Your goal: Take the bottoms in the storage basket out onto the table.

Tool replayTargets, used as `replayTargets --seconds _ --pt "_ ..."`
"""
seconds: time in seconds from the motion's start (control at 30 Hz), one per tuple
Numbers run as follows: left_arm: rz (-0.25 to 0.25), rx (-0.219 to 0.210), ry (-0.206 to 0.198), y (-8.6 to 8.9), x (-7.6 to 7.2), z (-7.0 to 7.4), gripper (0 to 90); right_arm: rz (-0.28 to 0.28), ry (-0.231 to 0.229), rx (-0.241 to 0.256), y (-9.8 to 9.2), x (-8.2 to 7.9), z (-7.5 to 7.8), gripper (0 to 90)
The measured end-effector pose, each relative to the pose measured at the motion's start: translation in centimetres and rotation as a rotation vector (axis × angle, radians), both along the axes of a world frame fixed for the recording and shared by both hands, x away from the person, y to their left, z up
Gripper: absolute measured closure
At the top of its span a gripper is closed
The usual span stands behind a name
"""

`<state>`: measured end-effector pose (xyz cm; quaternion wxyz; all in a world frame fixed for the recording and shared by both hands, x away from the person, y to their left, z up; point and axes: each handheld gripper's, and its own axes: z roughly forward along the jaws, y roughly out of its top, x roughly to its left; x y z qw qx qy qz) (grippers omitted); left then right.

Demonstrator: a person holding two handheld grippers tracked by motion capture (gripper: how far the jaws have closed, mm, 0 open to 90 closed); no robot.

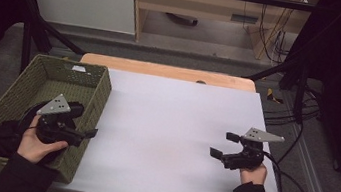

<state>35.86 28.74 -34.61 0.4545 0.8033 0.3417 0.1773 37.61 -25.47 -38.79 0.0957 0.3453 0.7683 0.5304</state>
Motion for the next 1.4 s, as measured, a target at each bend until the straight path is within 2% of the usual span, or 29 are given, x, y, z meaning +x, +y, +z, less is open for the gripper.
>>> replayTargets --seconds 0.2,0.63,0.93,1.4 --pt "0.006 0.0 -0.004 0.5 -0.2 0.5 1.7 0.003 0.005 -0.001 0.1 0.0 0.0 4.0" --pt "0.024 0.015 0.016 2.0 -0.5 1.0 1.7 0.003 0.005 -0.007 0.1 0.0 -0.1 4.0" --pt "0.062 0.016 0.023 4.5 -0.9 1.5 1.7 0.003 0.007 -0.009 0.2 0.0 -0.1 4.0" --pt "0.111 0.054 0.044 7.5 -0.9 1.0 1.7 0.0 0.007 -0.015 0.1 0.1 -0.1 4.0"
